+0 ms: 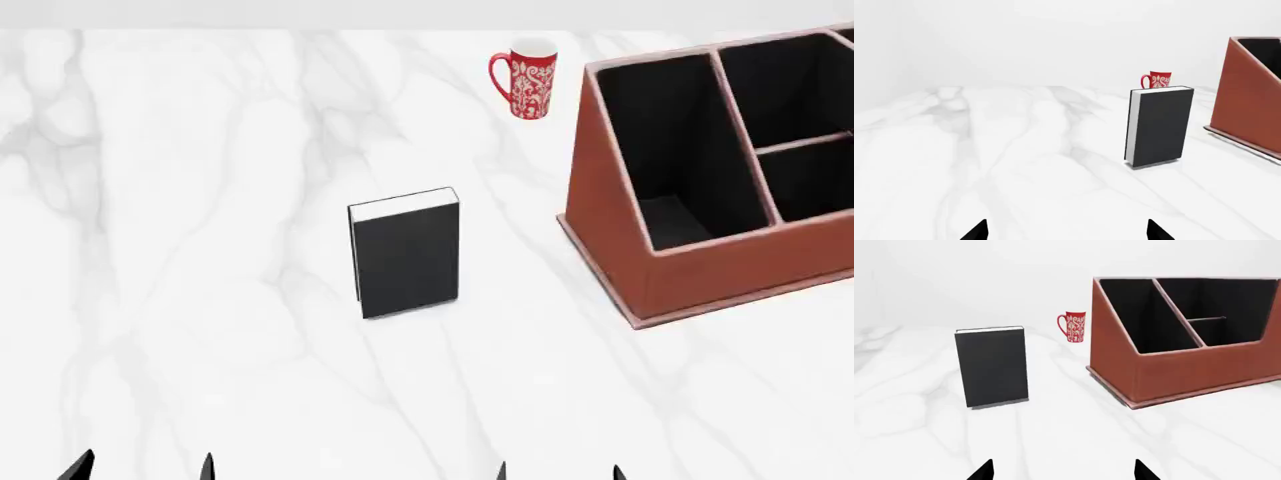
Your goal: Pick up the book and place it in the right compartment of the caddy.
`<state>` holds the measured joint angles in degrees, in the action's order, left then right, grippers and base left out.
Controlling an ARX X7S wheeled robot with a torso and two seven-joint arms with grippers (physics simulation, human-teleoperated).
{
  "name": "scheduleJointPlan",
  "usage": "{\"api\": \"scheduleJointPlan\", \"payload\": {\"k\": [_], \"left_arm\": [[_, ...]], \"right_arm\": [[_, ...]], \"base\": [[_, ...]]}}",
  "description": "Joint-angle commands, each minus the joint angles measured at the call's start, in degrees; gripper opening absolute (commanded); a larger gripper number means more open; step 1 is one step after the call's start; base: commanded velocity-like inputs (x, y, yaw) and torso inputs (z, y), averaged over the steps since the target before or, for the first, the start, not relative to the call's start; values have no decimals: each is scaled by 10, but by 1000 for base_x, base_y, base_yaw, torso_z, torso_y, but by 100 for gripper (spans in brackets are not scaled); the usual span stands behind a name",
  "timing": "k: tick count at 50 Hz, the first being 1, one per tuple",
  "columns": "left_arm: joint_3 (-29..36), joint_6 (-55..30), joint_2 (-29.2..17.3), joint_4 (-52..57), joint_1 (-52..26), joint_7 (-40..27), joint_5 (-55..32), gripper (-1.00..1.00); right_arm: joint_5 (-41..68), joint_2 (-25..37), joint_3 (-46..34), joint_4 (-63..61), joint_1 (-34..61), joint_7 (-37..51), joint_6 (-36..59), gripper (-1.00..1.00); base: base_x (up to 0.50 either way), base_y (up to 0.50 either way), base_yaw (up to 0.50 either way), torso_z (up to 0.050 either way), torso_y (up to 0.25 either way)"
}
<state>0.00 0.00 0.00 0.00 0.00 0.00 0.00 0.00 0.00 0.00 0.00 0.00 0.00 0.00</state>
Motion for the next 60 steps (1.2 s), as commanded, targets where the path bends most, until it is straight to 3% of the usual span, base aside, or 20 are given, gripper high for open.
{"api": "scheduleJointPlan", "payload": {"k": [1,12,15,16,22,49,60], "left_arm": [[12,-1,-10,-6,-3,-10,-6,100],[40,-5,-29,-6,-6,-31,-11,100],[39,-18,-29,-5,-8,-39,-13,100],[13,-12,-7,-9,-7,-6,7,100],[25,-11,-19,-16,-11,-25,-4,100],[56,-10,-43,-21,-15,-55,-29,100],[63,-15,-50,-14,-15,-65,-36,100]], "right_arm": [[-5,9,-15,0,-5,18,-15,100],[12,28,-40,-6,-9,34,-13,100],[9,31,-44,-4,-10,38,-18,100],[-13,7,-16,-5,-11,9,-17,100],[-1,20,-32,-5,-8,24,-4,100],[21,46,-59,-1,-8,52,-16,100],[27,53,-68,-10,-7,63,1,100]], "base": [[0,0,0,0,0],[0,0,0,0,0],[0,0,0,0,0],[0,0,0,0,0],[0,0,0,0,0],[18,-500,0,0,0],[0,-8,0,0,0]]}}
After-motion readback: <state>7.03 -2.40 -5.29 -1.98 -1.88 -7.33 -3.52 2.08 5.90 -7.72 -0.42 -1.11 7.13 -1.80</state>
